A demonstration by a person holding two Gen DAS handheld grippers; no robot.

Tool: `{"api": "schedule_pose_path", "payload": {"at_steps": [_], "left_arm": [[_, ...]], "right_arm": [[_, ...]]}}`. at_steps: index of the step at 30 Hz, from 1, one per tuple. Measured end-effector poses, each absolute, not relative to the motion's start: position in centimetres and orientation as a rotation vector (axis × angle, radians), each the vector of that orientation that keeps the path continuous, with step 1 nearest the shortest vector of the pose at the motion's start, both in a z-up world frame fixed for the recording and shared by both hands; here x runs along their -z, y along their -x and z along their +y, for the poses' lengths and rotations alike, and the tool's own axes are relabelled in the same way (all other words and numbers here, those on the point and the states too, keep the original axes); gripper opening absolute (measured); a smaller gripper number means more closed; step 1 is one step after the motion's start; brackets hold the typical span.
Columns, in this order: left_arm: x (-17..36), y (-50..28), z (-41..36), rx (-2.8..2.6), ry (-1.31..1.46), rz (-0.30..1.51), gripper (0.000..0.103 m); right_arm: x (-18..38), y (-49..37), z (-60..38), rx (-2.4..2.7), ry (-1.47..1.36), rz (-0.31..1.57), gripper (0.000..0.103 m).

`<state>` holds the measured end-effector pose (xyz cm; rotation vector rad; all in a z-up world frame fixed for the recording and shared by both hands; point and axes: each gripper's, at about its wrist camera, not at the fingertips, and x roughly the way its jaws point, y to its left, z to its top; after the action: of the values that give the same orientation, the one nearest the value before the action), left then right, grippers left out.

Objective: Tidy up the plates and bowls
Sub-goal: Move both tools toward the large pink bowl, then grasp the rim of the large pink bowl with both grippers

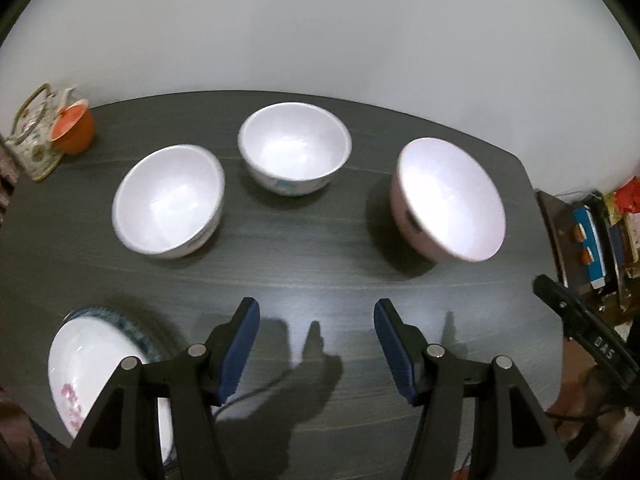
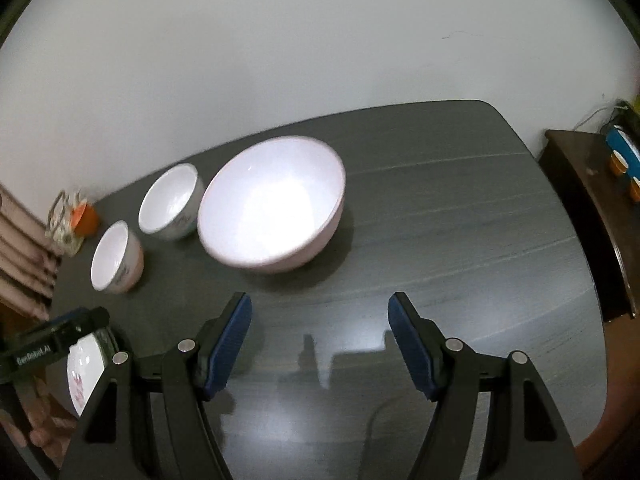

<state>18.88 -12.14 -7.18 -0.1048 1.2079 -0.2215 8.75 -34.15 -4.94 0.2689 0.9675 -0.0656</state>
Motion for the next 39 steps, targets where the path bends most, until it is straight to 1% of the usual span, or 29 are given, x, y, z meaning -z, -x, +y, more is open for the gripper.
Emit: {"api": "schedule_pose_path", "payload": {"at_steps": [8, 16, 21, 26, 28, 29, 32, 33, 34, 35, 36, 39], "left_arm": [[7.8, -24.0, -15.0, 0.241, 0.183, 1.282, 0.061], [10.3, -27.9, -17.2, 0.235, 0.258, 1.360, 0.061], [12.0, -29.4, -18.4, 0.232, 0.278, 1.380, 0.061], [12.8, -30.0, -19.5, 0.238, 0.262, 1.379, 0.061], [13.2, -30.2, -19.9, 0.240, 0.257, 1.390, 0.061], [13.5, -30.3, -20.0, 0.237, 0.259, 1.397, 0.061], [14.3, -30.9, -19.8, 0.219, 0.256, 1.407, 0.061], [14.4, -30.9, -19.6, 0.219, 0.259, 1.408, 0.060], [14.7, -31.0, -19.6, 0.216, 0.261, 1.410, 0.057], [15.0, -31.1, -19.4, 0.211, 0.263, 1.416, 0.047], [15.0, -31.1, -19.5, 0.212, 0.267, 1.422, 0.042], [15.6, -31.1, -19.4, 0.223, 0.285, 1.430, 0.038]], "right_arm": [[5.5, -13.3, -35.9, 0.060, -0.284, 1.029, 0.066], [7.2, -17.0, -36.9, 0.061, -0.333, 1.091, 0.064], [8.6, -18.1, -36.5, 0.059, -0.342, 1.111, 0.060], [9.8, -19.3, -36.8, 0.062, -0.346, 1.127, 0.051], [10.2, -19.5, -37.0, 0.059, -0.359, 1.137, 0.050], [10.4, -19.7, -36.8, 0.055, -0.364, 1.143, 0.046], [11.0, -20.1, -36.9, 0.063, -0.375, 1.155, 0.045], [11.1, -20.3, -36.9, 0.063, -0.377, 1.158, 0.044], [11.2, -20.3, -36.9, 0.065, -0.375, 1.160, 0.044], [11.3, -20.4, -36.8, 0.065, -0.374, 1.163, 0.042], [11.4, -20.5, -36.8, 0.061, -0.375, 1.163, 0.041], [11.7, -20.7, -36.6, 0.058, -0.371, 1.171, 0.036]]}}
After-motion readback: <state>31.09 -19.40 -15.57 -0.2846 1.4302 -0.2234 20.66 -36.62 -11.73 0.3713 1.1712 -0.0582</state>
